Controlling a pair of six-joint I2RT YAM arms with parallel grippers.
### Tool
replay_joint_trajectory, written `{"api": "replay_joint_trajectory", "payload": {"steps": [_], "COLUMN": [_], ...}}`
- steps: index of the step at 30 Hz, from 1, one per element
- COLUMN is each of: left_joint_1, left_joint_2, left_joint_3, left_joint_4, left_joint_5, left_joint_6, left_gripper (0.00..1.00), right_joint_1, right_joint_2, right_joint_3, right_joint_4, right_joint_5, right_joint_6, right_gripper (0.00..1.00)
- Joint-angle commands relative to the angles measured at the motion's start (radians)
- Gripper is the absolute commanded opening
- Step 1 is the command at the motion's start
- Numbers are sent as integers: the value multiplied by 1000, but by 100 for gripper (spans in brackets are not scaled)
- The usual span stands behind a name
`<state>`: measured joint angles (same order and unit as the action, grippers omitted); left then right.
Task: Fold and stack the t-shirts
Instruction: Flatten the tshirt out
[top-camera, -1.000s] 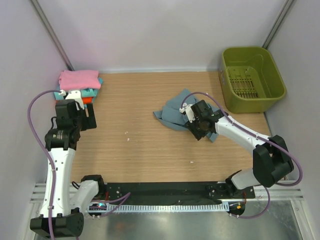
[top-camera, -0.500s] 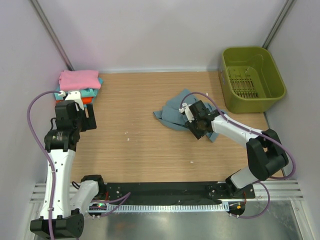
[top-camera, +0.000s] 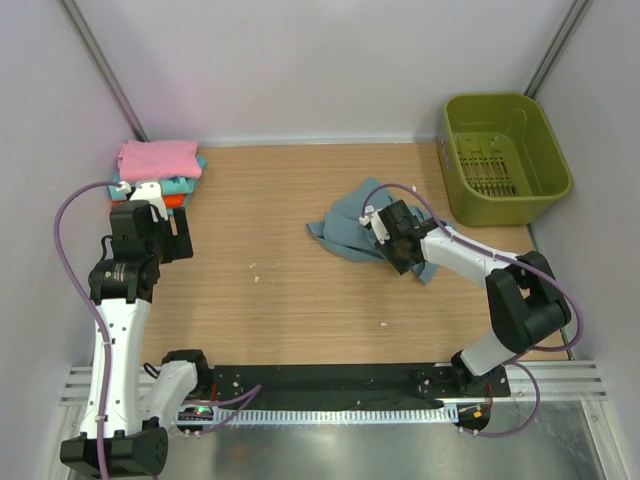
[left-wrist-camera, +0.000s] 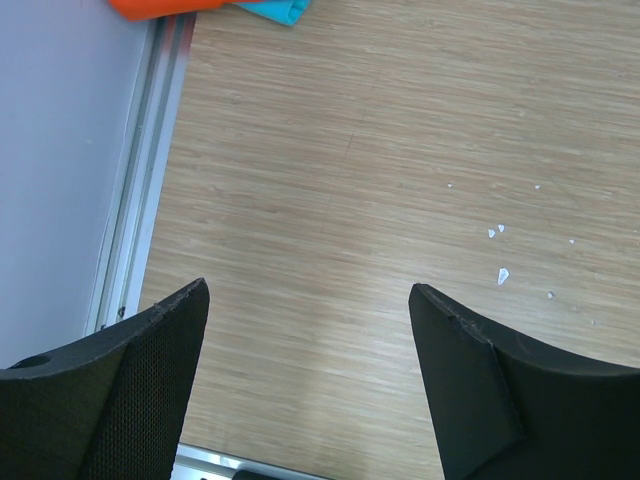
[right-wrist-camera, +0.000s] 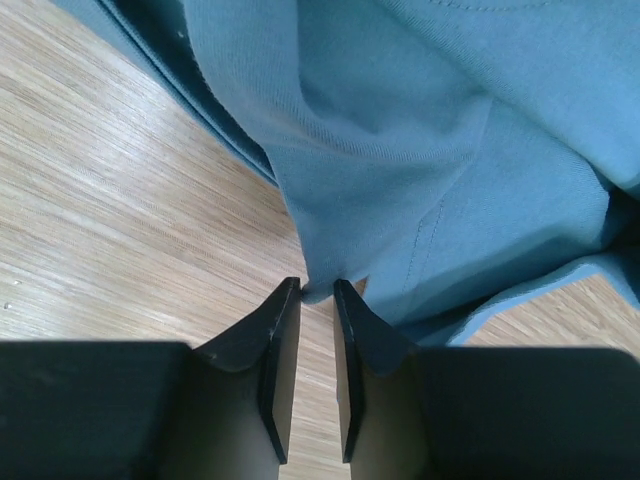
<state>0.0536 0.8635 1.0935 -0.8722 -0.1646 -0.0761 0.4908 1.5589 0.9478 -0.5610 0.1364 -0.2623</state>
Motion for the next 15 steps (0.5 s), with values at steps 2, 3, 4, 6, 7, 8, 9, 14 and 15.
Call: {"api": "replay_joint_trajectory", "payload": {"steps": [2,3,4,6,7,8,9,14,15], "left_joint_1": [0,0,2,2,0,0,0,-12,-12], "left_joint_2": [-6,-4,-4,-3,-1,2,5,46,58], "left_joint_3": [19,19,19,16,14,8,3,-43,-43], "left_joint_4": [25,25,27,32,32,33,32,29,29], "left_joint_5": [-3,-1,0,8,23,39,62,243,258], "left_joint_6": [-19,-22,-24,-27,-25,-21,-11,-1,-2], "left_gripper": [82,82,82,82,82,82,81,78,78], "right_joint_1": [-6,-6,-9,-11,-11,-12,-12,-12,-15], "right_joint_2": [-23,-28,-36,-60,-71,-80,-103,-141,-143], "right_joint_3": [29,29,29,37,46,77,97,282,311], "right_joint_4": [24,24,27,26,18,12,6,-30,-43], "right_joint_5": [14,20,26,34,38,38,37,37,34], "right_joint_6": [-17,-18,-20,-25,-28,-29,-31,-48,-49], "right_gripper": [20,18,11,2,2,1,1,1,1]}}
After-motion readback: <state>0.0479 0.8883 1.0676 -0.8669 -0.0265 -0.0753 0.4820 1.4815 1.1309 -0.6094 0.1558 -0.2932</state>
